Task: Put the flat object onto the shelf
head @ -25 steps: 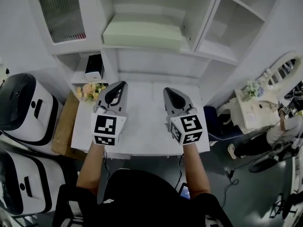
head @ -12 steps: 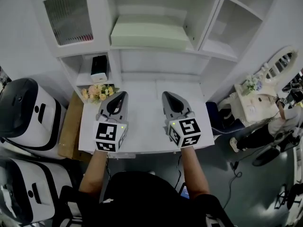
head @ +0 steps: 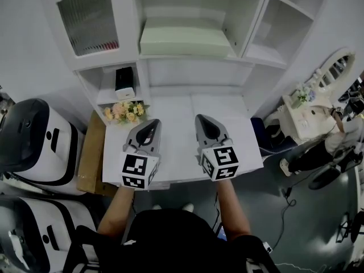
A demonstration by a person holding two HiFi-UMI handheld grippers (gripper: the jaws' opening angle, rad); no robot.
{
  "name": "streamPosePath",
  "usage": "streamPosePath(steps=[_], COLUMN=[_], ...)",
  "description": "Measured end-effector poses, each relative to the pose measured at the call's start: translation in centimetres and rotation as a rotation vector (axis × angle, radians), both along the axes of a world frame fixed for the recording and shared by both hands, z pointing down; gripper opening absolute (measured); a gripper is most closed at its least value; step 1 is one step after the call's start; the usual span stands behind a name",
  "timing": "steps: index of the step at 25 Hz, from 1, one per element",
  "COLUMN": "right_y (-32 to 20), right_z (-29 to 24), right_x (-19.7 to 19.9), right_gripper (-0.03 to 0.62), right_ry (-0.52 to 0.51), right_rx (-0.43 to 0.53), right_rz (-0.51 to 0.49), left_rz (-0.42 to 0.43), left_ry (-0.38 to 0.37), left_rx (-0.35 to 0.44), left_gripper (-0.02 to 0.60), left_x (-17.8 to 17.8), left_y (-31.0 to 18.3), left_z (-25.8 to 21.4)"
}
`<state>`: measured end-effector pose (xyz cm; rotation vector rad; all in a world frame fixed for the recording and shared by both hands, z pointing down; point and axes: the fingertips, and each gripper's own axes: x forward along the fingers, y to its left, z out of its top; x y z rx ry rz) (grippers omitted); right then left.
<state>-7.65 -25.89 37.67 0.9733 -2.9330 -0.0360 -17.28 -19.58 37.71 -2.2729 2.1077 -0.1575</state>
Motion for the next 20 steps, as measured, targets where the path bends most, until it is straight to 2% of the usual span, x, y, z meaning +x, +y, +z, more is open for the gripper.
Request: streamPosePath(steps=[20], right_y=[2.3], right_z=[0.4], right_x=[-1.3], right_gripper=[-0.003], right_ry=[0.039], right_rx=[0.035], right_rz=[0.011], left_rz=[-0.012], left_ry=[0.042], left_rx=[0.023], left_gripper=[0.006], left_x=[-1.5], left_y=[1.7], left_z=[0.1])
